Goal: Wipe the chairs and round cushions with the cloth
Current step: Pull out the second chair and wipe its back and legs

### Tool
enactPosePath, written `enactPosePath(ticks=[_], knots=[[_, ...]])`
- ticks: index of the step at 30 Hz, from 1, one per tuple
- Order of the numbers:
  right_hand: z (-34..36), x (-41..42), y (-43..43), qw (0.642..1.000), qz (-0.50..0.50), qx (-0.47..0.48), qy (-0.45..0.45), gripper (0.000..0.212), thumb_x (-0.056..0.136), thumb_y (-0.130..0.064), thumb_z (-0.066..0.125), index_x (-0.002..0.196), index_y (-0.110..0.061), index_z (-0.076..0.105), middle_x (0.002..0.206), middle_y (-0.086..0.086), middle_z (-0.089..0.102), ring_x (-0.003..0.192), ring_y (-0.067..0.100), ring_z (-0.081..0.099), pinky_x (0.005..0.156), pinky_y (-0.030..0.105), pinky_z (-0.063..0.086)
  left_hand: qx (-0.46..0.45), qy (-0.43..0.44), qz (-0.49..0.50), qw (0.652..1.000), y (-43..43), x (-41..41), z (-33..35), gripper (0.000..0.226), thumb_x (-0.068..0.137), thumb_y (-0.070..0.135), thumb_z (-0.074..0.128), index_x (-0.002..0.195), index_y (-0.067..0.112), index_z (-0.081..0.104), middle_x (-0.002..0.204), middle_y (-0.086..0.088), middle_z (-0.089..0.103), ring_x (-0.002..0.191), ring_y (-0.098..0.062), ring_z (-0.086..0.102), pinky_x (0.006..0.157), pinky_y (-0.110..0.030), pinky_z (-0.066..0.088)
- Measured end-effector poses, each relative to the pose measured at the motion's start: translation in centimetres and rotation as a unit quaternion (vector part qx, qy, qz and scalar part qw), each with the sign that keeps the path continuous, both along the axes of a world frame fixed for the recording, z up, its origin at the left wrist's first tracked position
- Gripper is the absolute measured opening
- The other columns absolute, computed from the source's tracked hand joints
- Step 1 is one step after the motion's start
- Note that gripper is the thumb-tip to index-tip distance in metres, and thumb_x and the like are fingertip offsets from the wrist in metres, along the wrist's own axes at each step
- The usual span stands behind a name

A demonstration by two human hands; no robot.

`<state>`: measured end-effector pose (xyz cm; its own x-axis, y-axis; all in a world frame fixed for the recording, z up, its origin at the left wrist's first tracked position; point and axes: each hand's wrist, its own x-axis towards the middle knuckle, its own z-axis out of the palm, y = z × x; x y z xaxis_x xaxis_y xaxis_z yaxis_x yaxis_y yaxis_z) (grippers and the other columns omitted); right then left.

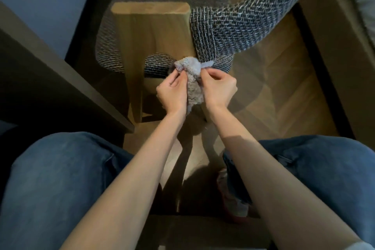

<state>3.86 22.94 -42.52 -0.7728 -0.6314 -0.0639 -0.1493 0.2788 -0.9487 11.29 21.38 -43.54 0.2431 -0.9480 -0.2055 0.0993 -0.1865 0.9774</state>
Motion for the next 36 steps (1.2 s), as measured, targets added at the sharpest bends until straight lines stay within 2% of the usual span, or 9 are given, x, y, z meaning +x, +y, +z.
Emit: enactPosePath(ticks=[4,6,9,15,20,25,31,34,36], knots=[[1.0,1.0,0.5,1.0,0.006,0.006,0.011,0.013,0.084,-0.017,0.067,0.09,-0.01,0.077,0.08,-0.003,0.072,0.063,-0.004,0.055,0.064,-0.001,0.035,-0.033,-0.011,-0.016,0.999,-0.3,0.6,1.4,0.038,0.092,0.004,0.059,0.129,0.001,0.056,0.124,-0.009,0.063,0.111,-0.007,0.059,0.088,-0.01,0.047],[0.6,1.5,0.7,1.0,0.029,0.011,0.003,0.013,0.086,-0.014,0.063,0.092,-0.009,0.075,0.08,-0.004,0.068,0.059,-0.009,0.051,0.062,-0.003,0.034,-0.057,-0.064,-0.028,0.996,-0.2,0.8,1.1,0.039,0.093,0.005,0.058,0.131,0.003,0.055,0.129,-0.008,0.061,0.119,-0.012,0.055,0.097,-0.018,0.046],[-0.6,2.3,0.7,0.997,0.076,0.018,-0.022,0.016,0.089,-0.01,0.058,0.09,-0.01,0.074,0.078,-0.004,0.065,0.064,-0.002,0.052,0.066,0.014,0.041,-0.075,-0.181,-0.049,0.979,-0.9,1.2,0.3,0.036,0.095,0.006,0.052,0.132,0.005,0.056,0.131,-0.009,0.059,0.124,-0.019,0.052,0.1,-0.017,0.038],[-2.6,2.4,0.4,0.987,0.127,0.032,-0.096,0.013,0.092,-0.013,0.058,0.088,-0.016,0.071,0.078,-0.005,0.065,0.079,0.01,0.059,0.077,0.028,0.047,-0.104,-0.462,-0.215,0.854,-2.2,2.6,-2.0,0.044,0.097,0.003,0.044,0.14,0.002,0.04,0.145,-0.017,0.042,0.136,-0.027,0.037,0.111,-0.032,0.029],[-3.4,3.0,-0.1,0.95,0.133,0.019,-0.281,0.03,0.089,-0.006,0.064,0.118,0.0,0.063,0.107,0.011,0.07,0.096,0.018,0.066,0.089,0.031,0.053,-0.185,-0.56,-0.215,0.779,-2.5,3.3,-2.4,0.063,0.091,0.002,0.055,0.148,0.008,0.028,0.153,-0.01,0.029,0.142,-0.023,0.024,0.114,-0.031,0.023],[-3.5,3.0,-0.8,0.921,0.099,0.023,-0.377,0.027,0.093,0.002,0.056,0.12,0.003,0.058,0.086,0.005,0.065,0.076,0.01,0.063,0.068,0.017,0.056,-0.18,-0.577,-0.204,0.77,-2.6,3.5,-2.6,0.055,0.093,0.006,0.054,0.144,0.01,0.034,0.148,-0.01,0.036,0.137,-0.025,0.031,0.11,-0.033,0.031],[-4.4,3.9,0.0,0.899,0.106,0.083,-0.416,0.03,0.096,0.003,0.049,0.125,0.005,0.056,0.1,0.012,0.063,0.078,0.012,0.06,0.066,0.022,0.057,-0.178,-0.591,-0.233,0.751,-1.9,5.0,-3.7,0.036,0.093,0.007,0.052,0.129,0.01,0.05,0.132,-0.011,0.05,0.123,-0.028,0.041,0.101,-0.038,0.039],[-4.4,4.3,0.5,0.901,0.102,0.079,-0.414,0.022,0.096,0.0,0.052,0.117,0.002,0.06,0.117,0.02,0.063,0.089,0.017,0.061,0.069,0.023,0.056,-0.128,-0.553,-0.231,0.79,-0.7,6.1,-4.9,0.032,0.093,0.008,0.048,0.125,0.011,0.049,0.13,-0.01,0.049,0.118,-0.026,0.041,0.096,-0.036,0.041],[-4.0,4.5,0.4,0.903,0.095,0.046,-0.417,0.02,0.095,0.001,0.052,0.113,-0.001,0.061,0.112,0.018,0.065,0.085,0.015,0.062,0.07,0.021,0.056,-0.141,-0.505,-0.179,0.833,-0.1,6.2,-4.4,0.028,0.092,0.012,0.044,0.119,0.01,0.052,0.123,-0.009,0.052,0.113,-0.025,0.043,0.092,-0.036,0.044]])
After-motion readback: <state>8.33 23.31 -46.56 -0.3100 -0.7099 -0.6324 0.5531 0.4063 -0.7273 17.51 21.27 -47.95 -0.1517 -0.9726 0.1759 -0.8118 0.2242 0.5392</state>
